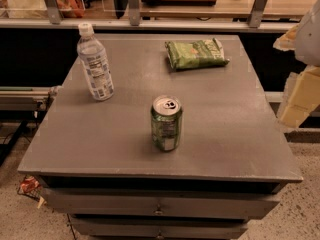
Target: Knock green can over
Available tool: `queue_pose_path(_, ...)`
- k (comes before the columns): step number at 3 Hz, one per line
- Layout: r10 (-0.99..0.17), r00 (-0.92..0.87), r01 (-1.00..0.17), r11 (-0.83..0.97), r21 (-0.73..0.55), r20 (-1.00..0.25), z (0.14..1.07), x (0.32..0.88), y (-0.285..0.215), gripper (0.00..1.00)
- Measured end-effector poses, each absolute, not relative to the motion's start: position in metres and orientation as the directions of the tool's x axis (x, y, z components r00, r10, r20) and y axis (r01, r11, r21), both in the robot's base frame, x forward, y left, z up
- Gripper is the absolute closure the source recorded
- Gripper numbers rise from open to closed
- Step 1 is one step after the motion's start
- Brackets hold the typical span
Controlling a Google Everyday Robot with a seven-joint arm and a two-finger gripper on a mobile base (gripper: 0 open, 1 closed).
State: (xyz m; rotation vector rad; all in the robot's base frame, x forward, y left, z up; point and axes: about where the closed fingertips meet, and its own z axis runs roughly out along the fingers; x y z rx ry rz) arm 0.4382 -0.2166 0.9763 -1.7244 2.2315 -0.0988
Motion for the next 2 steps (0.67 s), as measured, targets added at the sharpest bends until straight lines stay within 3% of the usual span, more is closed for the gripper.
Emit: queue_pose_path(2, -0.926, -0.217, -0.935, 0.288, -0.207, -0.308, 0.955, 0.441, -0.201, 0.00)
